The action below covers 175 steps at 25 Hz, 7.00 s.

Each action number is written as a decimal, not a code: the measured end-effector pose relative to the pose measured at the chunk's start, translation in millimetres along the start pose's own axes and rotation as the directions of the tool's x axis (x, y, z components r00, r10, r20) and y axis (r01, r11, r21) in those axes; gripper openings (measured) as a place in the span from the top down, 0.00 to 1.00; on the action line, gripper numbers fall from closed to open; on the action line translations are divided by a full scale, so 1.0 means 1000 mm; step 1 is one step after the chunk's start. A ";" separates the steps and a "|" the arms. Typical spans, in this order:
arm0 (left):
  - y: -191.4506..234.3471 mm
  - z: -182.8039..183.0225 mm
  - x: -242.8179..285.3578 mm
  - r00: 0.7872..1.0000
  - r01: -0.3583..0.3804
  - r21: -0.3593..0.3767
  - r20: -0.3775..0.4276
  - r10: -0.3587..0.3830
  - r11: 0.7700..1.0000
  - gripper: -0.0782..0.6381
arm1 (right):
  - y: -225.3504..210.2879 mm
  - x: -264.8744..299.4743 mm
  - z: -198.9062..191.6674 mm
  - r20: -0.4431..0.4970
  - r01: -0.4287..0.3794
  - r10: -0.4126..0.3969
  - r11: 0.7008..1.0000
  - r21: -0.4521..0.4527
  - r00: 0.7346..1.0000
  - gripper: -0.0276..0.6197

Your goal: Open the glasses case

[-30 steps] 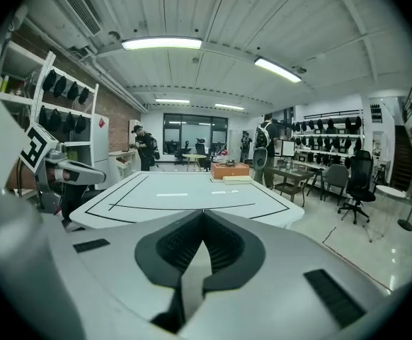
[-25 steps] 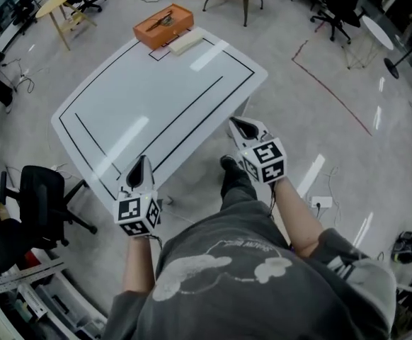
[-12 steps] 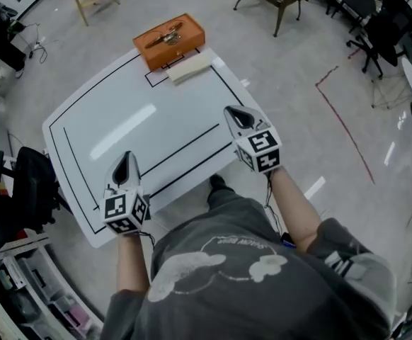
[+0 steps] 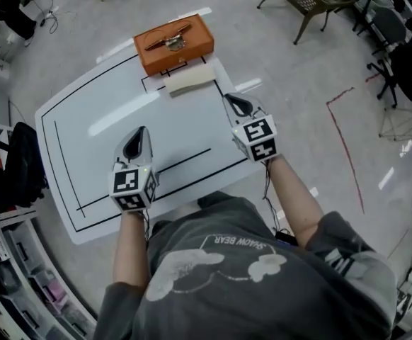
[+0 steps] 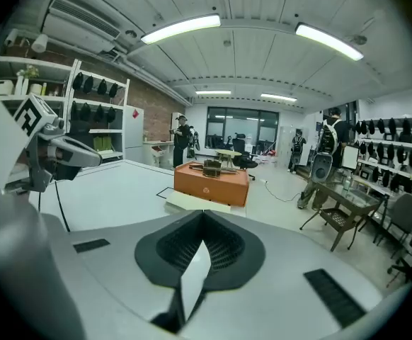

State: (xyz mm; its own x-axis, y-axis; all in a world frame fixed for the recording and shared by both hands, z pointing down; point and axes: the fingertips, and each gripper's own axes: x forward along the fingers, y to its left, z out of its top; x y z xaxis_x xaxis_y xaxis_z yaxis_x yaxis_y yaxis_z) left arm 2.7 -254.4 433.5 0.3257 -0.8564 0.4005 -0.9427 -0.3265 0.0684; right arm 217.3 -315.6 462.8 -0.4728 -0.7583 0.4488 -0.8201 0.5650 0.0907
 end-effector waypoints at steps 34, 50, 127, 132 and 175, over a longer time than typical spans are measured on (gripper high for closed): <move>-0.013 -0.049 0.169 0.948 0.125 -0.039 -0.290 -0.131 0.991 0.89 | -0.041 0.126 -0.010 -0.178 -0.141 0.093 0.949 -0.283 0.980 0.95; -0.013 -0.063 0.177 0.939 0.097 -0.028 -0.328 -0.101 0.995 0.89 | -0.017 0.130 -0.022 -0.251 -0.312 0.211 0.814 -0.490 0.945 0.57; -0.011 -0.030 0.099 0.958 0.145 -0.052 -0.241 -0.153 0.988 0.89 | -0.031 0.080 0.063 0.037 0.047 -0.040 0.974 -0.220 0.999 0.92; -0.007 -0.023 0.063 0.956 0.197 -0.034 -0.215 -0.200 0.980 0.89 | -0.005 0.040 0.064 0.045 0.111 -0.105 0.981 -0.159 0.993 0.95; 0.083 -0.079 -0.229 0.898 0.440 -0.052 -0.006 -0.441 0.897 0.89 | 0.325 -0.126 0.051 0.058 0.301 -0.301 0.953 0.001 0.952 0.96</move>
State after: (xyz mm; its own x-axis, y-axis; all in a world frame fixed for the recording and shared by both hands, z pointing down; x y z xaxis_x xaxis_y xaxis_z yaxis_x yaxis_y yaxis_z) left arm -156.1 -53.7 420.0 0.7073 -0.6223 0.3353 -0.7057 -0.6487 0.2849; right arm -6.0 -52.7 390.0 -0.2218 -0.9106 0.3487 -0.9249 0.3097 0.2205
